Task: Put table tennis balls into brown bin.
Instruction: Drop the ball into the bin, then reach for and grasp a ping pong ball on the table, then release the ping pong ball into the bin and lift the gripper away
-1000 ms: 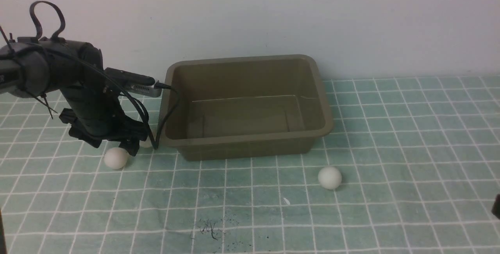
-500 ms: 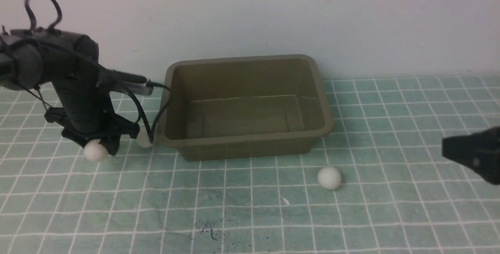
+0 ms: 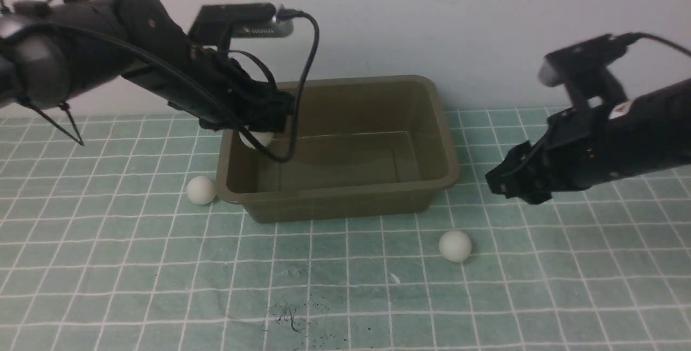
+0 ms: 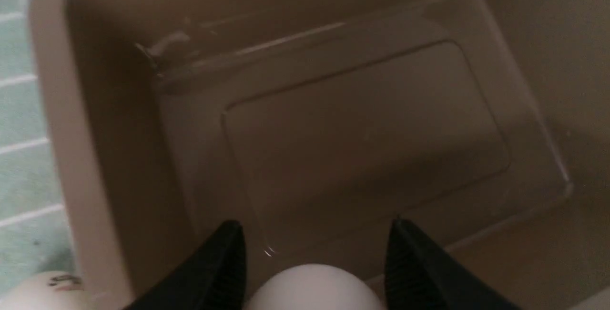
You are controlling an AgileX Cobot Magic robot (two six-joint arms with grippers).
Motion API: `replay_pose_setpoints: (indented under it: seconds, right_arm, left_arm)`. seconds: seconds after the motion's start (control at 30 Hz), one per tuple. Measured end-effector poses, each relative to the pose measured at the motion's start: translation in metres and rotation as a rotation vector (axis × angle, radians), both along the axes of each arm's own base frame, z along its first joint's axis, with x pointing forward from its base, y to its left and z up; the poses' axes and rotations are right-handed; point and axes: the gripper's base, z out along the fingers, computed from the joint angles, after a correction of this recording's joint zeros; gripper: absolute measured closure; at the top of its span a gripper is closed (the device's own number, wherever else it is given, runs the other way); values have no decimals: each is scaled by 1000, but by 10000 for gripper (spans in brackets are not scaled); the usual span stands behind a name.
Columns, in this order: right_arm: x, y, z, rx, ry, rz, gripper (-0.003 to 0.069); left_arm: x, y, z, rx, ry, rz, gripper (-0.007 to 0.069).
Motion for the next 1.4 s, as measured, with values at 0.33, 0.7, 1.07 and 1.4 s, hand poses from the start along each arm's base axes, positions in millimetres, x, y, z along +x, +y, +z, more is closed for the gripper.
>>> replay_pose_setpoints:
  seconds: [0.33,0.7,1.07,1.4]
  right_arm:
    - [37,32,-82,-89,170,33,165]
    - [31,31,-83,-78,264,-19,296]
    - [60,45,40,149,-87,-56,296]
    - [86,55,113,115,-136,0,146]
  left_arm:
    - [-3,46,50,77,2,48,126]
    - [-8,124,39,160,147,127,625]
    - [26,90,-43,181,218,17,292]
    - [42,81,-91,176,246,55,236]
